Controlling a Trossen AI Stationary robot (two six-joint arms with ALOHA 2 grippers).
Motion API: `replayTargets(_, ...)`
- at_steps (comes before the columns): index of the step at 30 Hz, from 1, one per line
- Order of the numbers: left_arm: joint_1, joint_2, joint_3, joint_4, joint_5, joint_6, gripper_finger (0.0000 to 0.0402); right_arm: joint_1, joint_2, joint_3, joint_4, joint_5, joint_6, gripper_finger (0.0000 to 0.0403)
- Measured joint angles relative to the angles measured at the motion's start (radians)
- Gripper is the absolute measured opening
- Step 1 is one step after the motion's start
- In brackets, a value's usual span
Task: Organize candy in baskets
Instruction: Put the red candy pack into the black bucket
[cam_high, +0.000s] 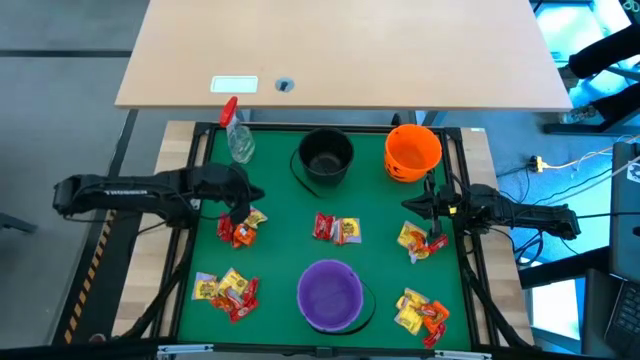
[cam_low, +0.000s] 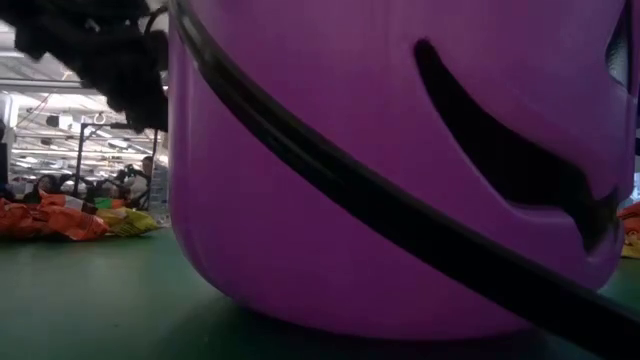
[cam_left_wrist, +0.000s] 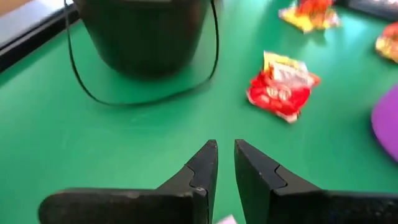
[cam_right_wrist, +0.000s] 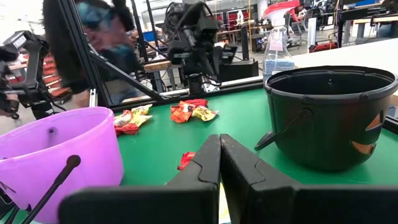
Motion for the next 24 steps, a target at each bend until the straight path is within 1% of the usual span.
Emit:
replayTargets(3,-0.065,0.047,0.107,-0.169,-0.085,-0.043,0.0046,0.000,0.000,0.000,0.000,0.000,0.000,0.0010)
replayTargets(6,-0.118,0.088,0.162,-0.276,-0.140,-0.116,0.0046,0.000,0.000,0.000,0.000,0.000,0.000,0.0010)
replayTargets(13,-0.181,0.141,0.161,-0.368,-0.117,-0.327,0.0048,0.000,0.000,0.000,0.000,0.000,0.000,0.0010)
replayTargets(15,-0.191,0.154,0.161,-0.377,-0.114,-0.357,0.0059,0.000,0.000,0.000,0.000,0.000,0.000,0.0010)
replayTargets(18,-0.192,0.176,0.161,-0.392,-0.088,-0.404,0.0087,0.000,0.000,0.000,0.000,0.000,0.000,0.0010)
replayTargets(21,-0.192,0.194,0.161,-0.461,-0.096,-0.507,0.0115,0.000,0.000,0.000,0.000,0.000,0.000,0.0010)
replayTargets(24,-0.192,0.212,0.161,-0.555,-0.101,-0.624,0.0135,0.000,0.000,0.000,0.000,0.000,0.000,0.0010)
